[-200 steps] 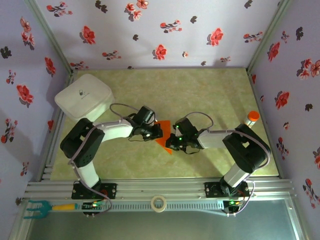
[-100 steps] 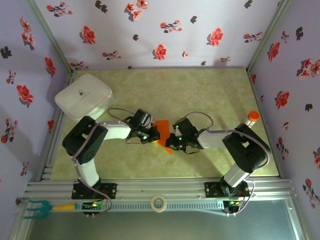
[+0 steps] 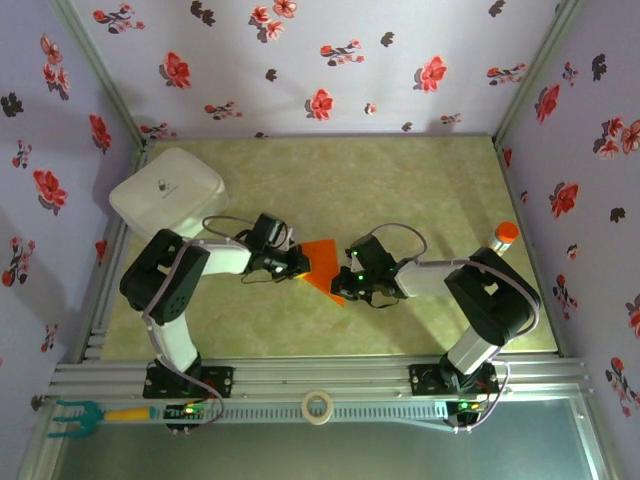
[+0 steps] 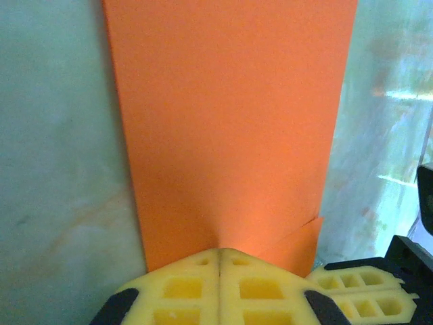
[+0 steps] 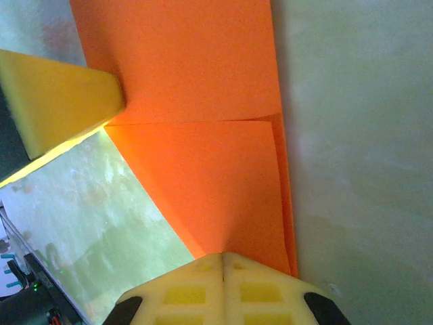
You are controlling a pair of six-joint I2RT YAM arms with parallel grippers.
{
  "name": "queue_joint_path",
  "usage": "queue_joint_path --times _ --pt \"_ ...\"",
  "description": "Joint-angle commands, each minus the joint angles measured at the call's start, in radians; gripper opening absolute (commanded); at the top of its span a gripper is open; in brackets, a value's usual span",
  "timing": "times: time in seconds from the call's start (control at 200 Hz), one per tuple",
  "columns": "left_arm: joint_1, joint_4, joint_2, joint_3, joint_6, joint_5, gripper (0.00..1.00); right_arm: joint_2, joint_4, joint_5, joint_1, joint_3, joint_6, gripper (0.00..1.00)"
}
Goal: Fold a paper plane with a square sheet of paper (pick it up from the middle)
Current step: Fold the triangle third at the center of the table.
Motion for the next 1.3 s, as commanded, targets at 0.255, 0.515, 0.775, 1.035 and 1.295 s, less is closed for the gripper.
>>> queue_joint_path --times 0.255,0.515,0.775,1.035,1.295 --pt "0.035 0.036 -0.126 -0.107 -0.01 -0.172 0.03 0.007 -0.137 0.014 -0.032 -0.028 -0.095 0.02" --pt "0.035 -0.022 -0.234 -0.089 0.025 -0.17 0.07 -0.082 -0.192 0.017 -0.033 0.069 -0.167 0.12" --pt "0.039 -0.097 -0.345 -0.094 0.08 -0.169 0.21 -0.219 -0.255 0.355 -0.035 0.108 -0.202 0.37" --pt "0.056 -0.091 -0.32 -0.083 0.069 -0.127 0.33 -0.1 -0.279 0.241 -0.038 0.181 -0.266 0.39" --pt "0.067 -0.037 -0.279 -0.082 0.012 -0.097 0.36 -0.038 -0.196 0.176 -0.045 0.175 -0.245 0.4"
